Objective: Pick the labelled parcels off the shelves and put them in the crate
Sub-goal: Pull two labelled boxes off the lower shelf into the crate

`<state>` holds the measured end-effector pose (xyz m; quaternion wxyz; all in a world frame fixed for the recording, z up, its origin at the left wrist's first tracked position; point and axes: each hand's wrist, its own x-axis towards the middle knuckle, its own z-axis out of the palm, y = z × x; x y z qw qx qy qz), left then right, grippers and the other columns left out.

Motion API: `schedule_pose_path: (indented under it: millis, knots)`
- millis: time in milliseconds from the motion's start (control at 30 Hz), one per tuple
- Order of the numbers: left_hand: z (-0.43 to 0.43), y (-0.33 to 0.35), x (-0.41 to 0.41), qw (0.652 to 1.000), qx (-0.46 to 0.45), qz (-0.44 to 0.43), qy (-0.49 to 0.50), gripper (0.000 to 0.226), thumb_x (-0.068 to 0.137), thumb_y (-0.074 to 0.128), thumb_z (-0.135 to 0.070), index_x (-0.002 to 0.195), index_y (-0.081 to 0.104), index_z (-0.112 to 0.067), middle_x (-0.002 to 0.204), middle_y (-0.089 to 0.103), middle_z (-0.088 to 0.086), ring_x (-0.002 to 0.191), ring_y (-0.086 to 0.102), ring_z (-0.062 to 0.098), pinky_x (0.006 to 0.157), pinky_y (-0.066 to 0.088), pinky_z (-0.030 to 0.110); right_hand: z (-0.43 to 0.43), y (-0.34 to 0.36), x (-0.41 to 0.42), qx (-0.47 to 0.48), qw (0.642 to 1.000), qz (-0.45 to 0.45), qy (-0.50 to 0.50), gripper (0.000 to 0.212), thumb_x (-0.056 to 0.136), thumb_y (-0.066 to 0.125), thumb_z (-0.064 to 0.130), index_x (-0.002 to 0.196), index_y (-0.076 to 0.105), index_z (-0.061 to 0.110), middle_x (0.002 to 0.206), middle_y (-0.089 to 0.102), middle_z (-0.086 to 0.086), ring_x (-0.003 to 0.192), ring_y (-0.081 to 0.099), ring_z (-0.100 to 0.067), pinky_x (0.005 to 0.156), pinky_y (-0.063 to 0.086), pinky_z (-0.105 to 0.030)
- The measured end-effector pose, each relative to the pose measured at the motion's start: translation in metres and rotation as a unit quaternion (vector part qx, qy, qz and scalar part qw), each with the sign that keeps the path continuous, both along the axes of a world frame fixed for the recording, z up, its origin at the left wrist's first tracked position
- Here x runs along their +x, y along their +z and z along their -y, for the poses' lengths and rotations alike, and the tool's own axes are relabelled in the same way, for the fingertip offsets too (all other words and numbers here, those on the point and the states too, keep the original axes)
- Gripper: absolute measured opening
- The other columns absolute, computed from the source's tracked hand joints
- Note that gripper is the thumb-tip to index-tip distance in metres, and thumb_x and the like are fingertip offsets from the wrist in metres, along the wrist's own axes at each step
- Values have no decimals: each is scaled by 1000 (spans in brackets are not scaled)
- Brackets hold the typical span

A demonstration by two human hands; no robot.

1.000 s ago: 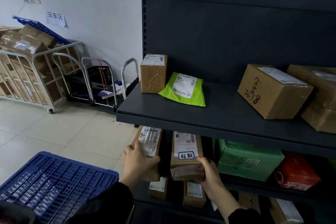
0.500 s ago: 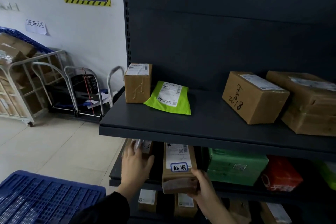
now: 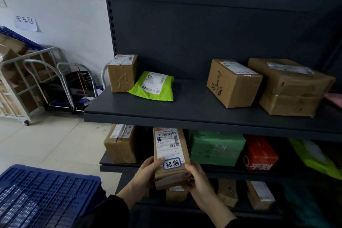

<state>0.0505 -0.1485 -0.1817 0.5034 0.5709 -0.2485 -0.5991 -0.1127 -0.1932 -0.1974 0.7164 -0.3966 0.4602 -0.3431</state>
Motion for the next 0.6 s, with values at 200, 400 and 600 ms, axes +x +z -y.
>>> schedule_pose_path:
  millis: [200, 400, 600]
  knots:
    - [-5, -2, -23, 996, -20, 49, 65, 35, 88, 62, -21, 120, 54, -10, 95, 70, 8, 74, 68, 16, 50, 51, 19, -5, 6, -38, -138, 976, -165, 44, 46, 92, 55, 30, 134, 42, 16, 129, 50, 4, 113, 48, -10, 89, 40, -20]
    - [-15, -11, -36, 995, -21, 59, 82, 49, 82, 70, -26, 124, 52, -9, 104, 70, 13, 91, 68, 26, 68, 54, 32, 0, -3, -83, -222, 926, -298, 65, 50, 92, 54, 34, 137, 40, 19, 141, 41, 0, 129, 39, -14, 99, 33, -23]
    - [-8, -10, -39, 992, -13, 88, 91, 62, 79, 73, -26, 130, 44, -4, 100, 66, 10, 86, 66, 23, 65, 52, 30, 14, -2, -112, -278, 871, -399, 72, 56, 92, 52, 39, 140, 35, 17, 142, 39, -1, 131, 38, -14, 104, 33, -24]
